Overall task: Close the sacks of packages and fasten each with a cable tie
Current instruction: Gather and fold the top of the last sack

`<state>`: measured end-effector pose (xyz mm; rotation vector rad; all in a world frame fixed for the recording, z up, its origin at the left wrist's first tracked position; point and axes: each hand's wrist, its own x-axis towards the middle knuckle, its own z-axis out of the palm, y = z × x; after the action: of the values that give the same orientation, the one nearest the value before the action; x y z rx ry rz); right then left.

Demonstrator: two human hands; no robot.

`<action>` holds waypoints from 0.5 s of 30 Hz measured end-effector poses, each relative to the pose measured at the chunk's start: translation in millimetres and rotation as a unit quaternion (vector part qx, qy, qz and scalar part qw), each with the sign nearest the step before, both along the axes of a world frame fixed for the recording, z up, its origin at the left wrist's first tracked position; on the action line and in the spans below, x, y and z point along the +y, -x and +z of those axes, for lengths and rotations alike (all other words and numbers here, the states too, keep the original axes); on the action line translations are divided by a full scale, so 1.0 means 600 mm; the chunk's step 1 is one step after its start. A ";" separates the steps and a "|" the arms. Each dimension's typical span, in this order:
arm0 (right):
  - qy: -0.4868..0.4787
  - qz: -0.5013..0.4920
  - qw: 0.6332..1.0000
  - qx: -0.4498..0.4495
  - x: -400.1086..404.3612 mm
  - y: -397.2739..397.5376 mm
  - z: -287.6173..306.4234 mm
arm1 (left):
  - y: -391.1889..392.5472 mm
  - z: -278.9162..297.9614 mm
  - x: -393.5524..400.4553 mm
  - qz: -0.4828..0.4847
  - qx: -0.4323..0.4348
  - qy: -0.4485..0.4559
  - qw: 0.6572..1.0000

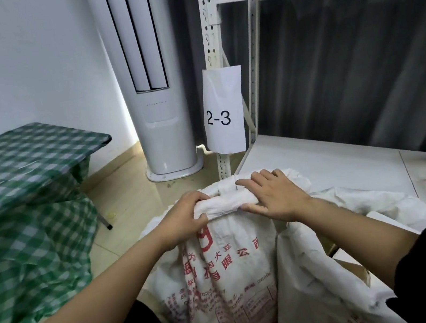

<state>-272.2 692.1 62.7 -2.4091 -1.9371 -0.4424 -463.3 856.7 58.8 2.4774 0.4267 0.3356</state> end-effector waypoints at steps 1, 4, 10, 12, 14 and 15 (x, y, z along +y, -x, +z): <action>0.014 -0.007 0.998 0.055 0.002 0.005 0.011 | -0.001 0.001 0.003 0.004 -0.013 0.017 1.000; 0.046 0.034 0.982 0.178 0.023 0.023 0.035 | -0.002 0.006 -0.003 0.008 -0.019 -0.036 0.999; 0.133 0.108 0.969 0.176 0.067 0.075 0.043 | -0.007 0.001 -0.042 0.019 -0.058 -0.182 0.981; 0.092 0.143 0.978 0.121 0.058 0.078 0.033 | 0.009 -0.002 -0.024 0.046 -0.010 -0.097 0.994; 0.034 0.180 0.983 0.024 0.049 0.072 0.017 | 0.024 -0.007 -0.004 0.019 0.083 -0.141 0.986; 0.009 0.192 0.981 -0.013 0.044 0.070 0.010 | 0.029 -0.013 0.003 0.002 0.122 -0.158 0.980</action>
<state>-314.2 718.3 69.0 -1.9703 -2.3503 -0.4410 -480.7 858.7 51.2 2.8442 0.5109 0.1041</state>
